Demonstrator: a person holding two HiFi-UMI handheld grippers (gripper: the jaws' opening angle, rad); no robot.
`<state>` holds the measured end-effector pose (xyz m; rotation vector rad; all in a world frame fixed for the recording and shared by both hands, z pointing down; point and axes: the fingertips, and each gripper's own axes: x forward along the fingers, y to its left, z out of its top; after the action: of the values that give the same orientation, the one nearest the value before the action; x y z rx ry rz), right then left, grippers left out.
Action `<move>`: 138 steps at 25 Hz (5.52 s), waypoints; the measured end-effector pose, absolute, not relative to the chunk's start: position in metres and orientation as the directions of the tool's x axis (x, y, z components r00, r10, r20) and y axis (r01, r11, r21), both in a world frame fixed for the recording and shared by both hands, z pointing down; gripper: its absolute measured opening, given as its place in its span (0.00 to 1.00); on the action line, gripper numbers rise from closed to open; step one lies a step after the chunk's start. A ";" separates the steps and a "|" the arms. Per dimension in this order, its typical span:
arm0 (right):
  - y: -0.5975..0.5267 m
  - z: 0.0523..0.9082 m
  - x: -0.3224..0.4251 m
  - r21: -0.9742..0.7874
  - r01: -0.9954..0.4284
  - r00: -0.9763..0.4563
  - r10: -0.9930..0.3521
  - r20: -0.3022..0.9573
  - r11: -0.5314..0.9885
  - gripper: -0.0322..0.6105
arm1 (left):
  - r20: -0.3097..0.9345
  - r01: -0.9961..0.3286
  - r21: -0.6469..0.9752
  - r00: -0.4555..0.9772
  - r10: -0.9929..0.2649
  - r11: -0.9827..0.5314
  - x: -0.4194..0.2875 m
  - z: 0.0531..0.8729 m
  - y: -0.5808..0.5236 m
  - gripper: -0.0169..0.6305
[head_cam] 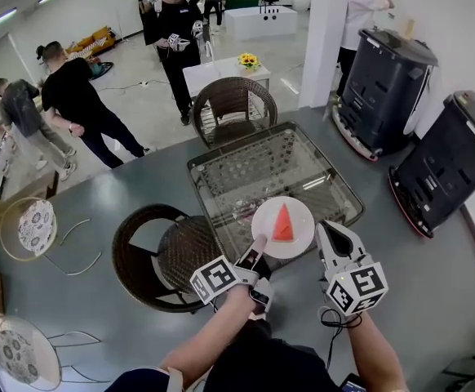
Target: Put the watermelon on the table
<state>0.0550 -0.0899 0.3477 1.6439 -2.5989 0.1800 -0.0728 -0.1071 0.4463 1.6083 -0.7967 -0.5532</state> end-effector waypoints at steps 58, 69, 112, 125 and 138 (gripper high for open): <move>-0.262 0.495 0.095 -0.126 -0.832 -0.547 -0.765 0.340 0.540 0.05 | 0.256 -0.271 0.956 0.602 -0.756 0.107 -0.021 0.640 -0.287 0.05; -0.282 0.540 0.097 -0.157 -0.822 -0.560 -0.725 0.400 0.548 0.05 | 0.303 -0.263 0.949 0.592 -0.747 0.176 -0.014 0.697 -0.315 0.05; -0.280 0.552 0.097 -0.173 -0.820 -0.563 -0.718 0.409 0.545 0.05 | 0.539 -0.369 0.841 0.501 -0.677 0.396 -0.014 0.739 -0.301 0.05; -0.280 0.546 0.103 -0.172 -0.824 -0.560 -0.727 0.398 0.540 0.05 | 0.626 -0.459 0.774 0.456 -0.633 0.435 -0.015 0.742 -0.296 0.16; -0.279 0.535 0.098 -0.173 -0.820 -0.566 -0.728 0.385 0.546 0.05 | 0.713 -0.625 0.665 0.368 -0.597 0.409 -0.030 0.732 -0.291 0.30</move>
<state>0.0984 -0.2786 0.5352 1.2905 -2.5166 0.4888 -0.0301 -0.2908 0.7316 1.2477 -1.2907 0.0256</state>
